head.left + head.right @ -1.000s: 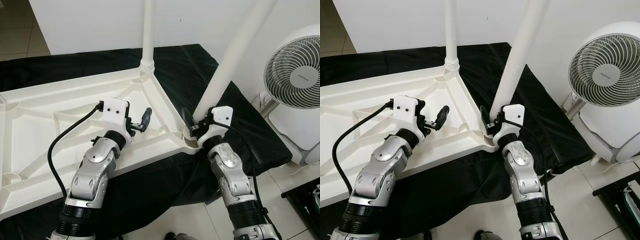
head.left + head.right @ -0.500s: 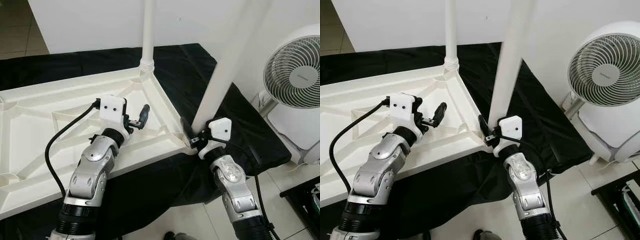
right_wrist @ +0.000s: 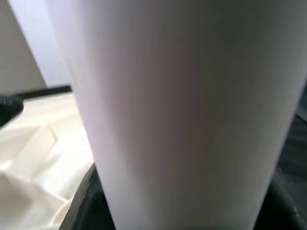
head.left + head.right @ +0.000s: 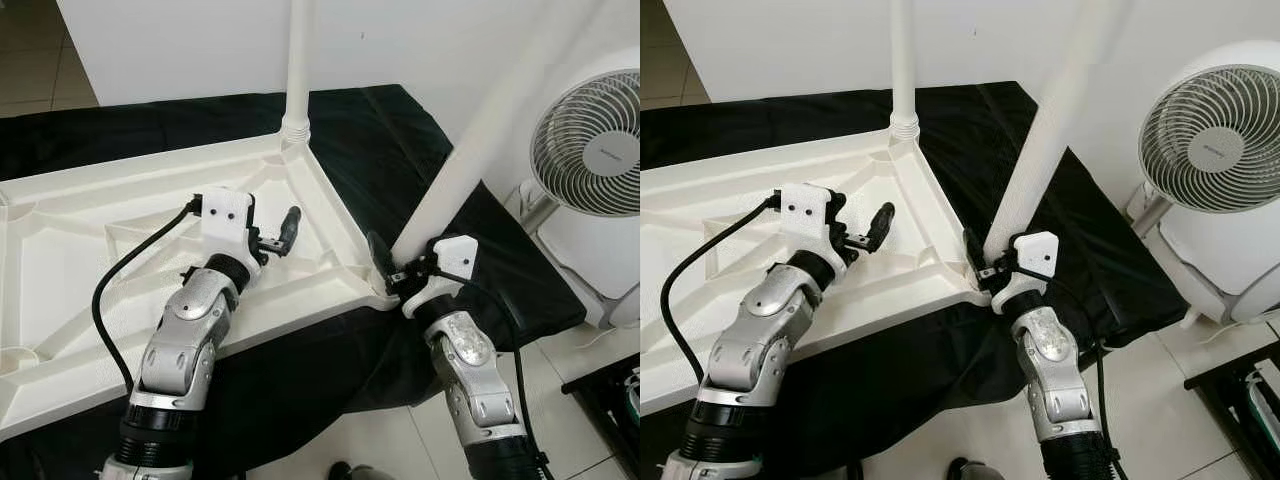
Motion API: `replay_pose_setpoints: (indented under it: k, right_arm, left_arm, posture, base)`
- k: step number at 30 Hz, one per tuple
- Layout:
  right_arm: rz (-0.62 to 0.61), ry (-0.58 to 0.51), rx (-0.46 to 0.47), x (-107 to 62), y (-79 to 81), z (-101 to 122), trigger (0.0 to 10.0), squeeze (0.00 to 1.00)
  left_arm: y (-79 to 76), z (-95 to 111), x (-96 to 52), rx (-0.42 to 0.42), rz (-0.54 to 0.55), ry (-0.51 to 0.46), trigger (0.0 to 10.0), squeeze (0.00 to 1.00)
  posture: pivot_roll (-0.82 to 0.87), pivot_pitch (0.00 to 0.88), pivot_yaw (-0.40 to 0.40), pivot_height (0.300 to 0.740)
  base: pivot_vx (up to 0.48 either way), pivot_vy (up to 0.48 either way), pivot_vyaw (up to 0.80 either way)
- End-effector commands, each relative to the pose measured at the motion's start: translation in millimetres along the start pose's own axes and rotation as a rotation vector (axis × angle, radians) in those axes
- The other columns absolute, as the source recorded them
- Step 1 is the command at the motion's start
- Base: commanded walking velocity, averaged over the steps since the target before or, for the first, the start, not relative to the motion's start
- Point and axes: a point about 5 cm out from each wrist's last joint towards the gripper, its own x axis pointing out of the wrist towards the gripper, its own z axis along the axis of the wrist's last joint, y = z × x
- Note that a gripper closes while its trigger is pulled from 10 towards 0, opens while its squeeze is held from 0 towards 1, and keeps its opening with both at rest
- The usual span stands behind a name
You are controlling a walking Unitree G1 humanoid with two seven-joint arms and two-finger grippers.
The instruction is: Building children table
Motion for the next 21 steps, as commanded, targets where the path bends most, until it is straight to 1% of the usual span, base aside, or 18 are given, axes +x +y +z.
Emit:
replay_pose_setpoints:
  k: [1,3,8,11,13,14,15,17,21]
  right_arm:
    - [-0.042,0.106,0.057,-7.9,-4.5,-20,10.0,0.00]
    - [-0.048,0.114,0.070,-8.7,-4.3,-21,10.0,0.00]
    - [-0.037,0.124,0.038,-10.7,-2.0,-22,10.0,0.00]
    - [-0.026,0.126,0.020,-8.7,-2.3,-21,10.0,0.00]
    - [-0.013,0.136,0.009,-5.4,-3.4,-20,10.0,0.00]
    - [0.006,0.167,-0.013,0.2,-7.3,-18,10.0,0.00]
    - [0.006,0.167,-0.013,0.2,-7.3,-18,10.0,0.00]
    - [0.036,0.203,-0.035,5.8,-12.1,-15,10.0,0.00]
    - [0.072,0.228,-0.042,8.1,-12.8,-14,10.0,0.00]
  left_arm:
    - [0.5,2,-0.2,0.011,0.028,0.002,10.0,0.00]
    - [0.8,2,-0.2,0.011,0.030,0.002,10.0,0.00]
    - [2.2,3,-0.5,0.011,0.035,0.001,10.0,0.00]
    - [2.7,3,-0.5,0.009,0.037,0.002,10.0,0.00]
    - [2.9,3,-0.5,0.009,0.038,0.003,10.0,0.00]
    - [2.8,3,-0.7,0.010,0.038,0.003,10.0,0.00]
    - [2.8,3,-0.7,0.010,0.038,0.003,10.0,0.00]
    - [3.2,3,-1.2,0.010,0.041,0.002,10.0,0.00]
    - [3.6,4,-1.8,0.012,0.042,0.001,10.0,0.00]
  posture:
    - [0.07,0.172,-0.030,0.740]
    - [0.07,0.172,-0.030,0.740]
    - [0.08,0.180,-0.024,0.740]
    - [0.08,0.180,-0.024,0.740]
    - [0.08,0.180,-0.024,0.740]
    - [0.07,0.184,-0.021,0.740]
    - [0.07,0.184,-0.021,0.740]
    - [0.08,0.180,-0.027,0.740]
    - [0.08,0.180,-0.027,0.740]
  base:
    - [0.000,0.000,0.00]
    - [0.000,0.000,0.00]
    - [0.000,0.000,0.00]
    - [0.000,0.000,0.00]
    - [0.000,0.000,0.00]
    - [0.000,0.000,0.00]
    - [0.000,0.000,0.00]
    - [0.000,0.000,0.00]
    - [0.000,0.000,0.00]
